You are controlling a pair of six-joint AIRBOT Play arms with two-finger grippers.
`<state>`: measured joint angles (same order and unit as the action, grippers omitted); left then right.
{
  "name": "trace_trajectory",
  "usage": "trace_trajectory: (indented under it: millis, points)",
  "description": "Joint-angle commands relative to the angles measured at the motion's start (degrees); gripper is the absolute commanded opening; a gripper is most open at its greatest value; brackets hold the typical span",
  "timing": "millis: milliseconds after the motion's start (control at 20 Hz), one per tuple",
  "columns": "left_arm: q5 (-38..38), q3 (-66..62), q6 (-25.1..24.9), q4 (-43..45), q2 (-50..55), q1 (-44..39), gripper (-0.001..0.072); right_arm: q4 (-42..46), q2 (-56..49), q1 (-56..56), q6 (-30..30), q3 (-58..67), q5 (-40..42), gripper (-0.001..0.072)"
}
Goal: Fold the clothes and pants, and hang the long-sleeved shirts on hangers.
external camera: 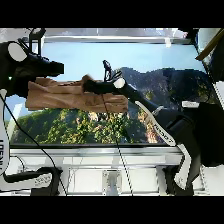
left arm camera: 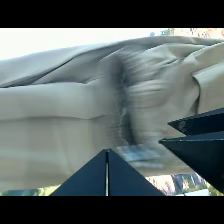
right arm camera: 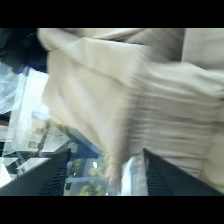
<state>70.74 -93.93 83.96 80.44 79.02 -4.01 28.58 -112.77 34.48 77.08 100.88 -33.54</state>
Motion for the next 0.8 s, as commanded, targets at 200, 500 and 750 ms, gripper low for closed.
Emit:
trace_trajectory:
  millis: [200,500,750]
  points:
    - [2.71,-0.02,-0.46,0.15,-0.96,0.48,0.001,16.83,0.83,-13.7,3.08,14.86,-33.97,0.0501]
    - [5.22,-0.02,-0.44,1.66,-0.94,0.55,0.001,28.7,6.38,-33.77,3.45,6.82,-52.3,0.0508]
    - [5.03,-0.02,-0.44,1.62,-0.85,0.52,0.0011,14.38,6.08,-36.26,2.86,-10.88,-32.52,0.0618]
